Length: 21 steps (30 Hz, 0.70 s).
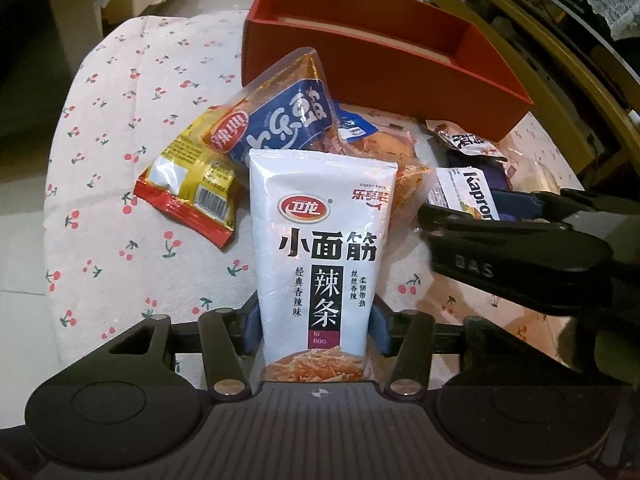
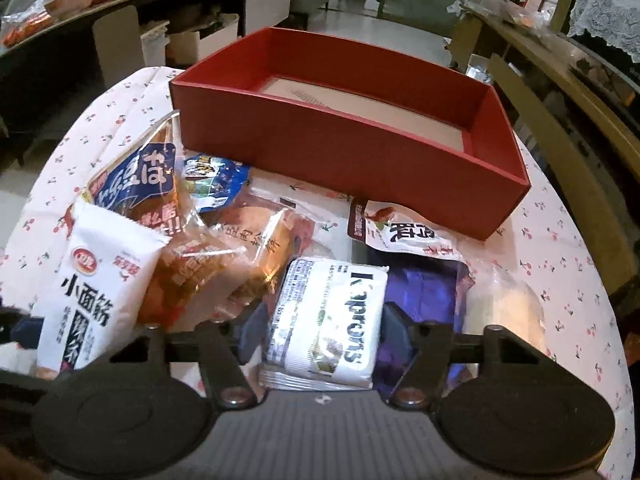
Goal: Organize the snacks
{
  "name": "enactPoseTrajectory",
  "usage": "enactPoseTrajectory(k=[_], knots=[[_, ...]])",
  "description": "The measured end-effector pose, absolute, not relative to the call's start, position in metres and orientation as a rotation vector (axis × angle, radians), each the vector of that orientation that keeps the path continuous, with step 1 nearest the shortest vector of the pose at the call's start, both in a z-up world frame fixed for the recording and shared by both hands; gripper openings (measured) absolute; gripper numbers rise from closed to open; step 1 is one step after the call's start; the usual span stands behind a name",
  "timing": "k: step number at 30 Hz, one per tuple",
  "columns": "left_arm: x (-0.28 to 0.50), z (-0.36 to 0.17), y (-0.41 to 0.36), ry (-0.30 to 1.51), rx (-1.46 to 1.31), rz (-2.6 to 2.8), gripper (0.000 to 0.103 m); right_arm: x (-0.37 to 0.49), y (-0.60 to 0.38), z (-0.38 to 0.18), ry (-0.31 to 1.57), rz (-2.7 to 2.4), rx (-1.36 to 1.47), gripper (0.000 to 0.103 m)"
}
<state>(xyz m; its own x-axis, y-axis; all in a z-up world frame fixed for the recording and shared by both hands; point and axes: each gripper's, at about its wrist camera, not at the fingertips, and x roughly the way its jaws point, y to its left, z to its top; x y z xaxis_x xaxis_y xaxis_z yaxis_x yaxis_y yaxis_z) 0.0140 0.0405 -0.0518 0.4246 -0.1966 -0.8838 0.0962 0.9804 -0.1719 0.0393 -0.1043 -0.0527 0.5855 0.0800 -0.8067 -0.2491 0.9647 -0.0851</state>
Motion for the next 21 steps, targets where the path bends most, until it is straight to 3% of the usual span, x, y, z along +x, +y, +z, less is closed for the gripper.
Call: enactPoseTrajectory(k=[10,19,21], knots=[[0.013,-0.052,0.034,1.125,-0.082,-0.185,0.073,0.009,-0.146,-0.038,0.973,0.256,-0.018,0.065],[0.016,-0.06,0.015,1.093,0.044,-0.14,0.083,-0.002,-0.145,-0.042,0.998,0.267,-0.035,0.065],[0.016,-0.06,0.013,1.095,0.063,-0.133,0.081,-0.003,-0.145,-0.043,1.003,0.268,-0.045,0.065]])
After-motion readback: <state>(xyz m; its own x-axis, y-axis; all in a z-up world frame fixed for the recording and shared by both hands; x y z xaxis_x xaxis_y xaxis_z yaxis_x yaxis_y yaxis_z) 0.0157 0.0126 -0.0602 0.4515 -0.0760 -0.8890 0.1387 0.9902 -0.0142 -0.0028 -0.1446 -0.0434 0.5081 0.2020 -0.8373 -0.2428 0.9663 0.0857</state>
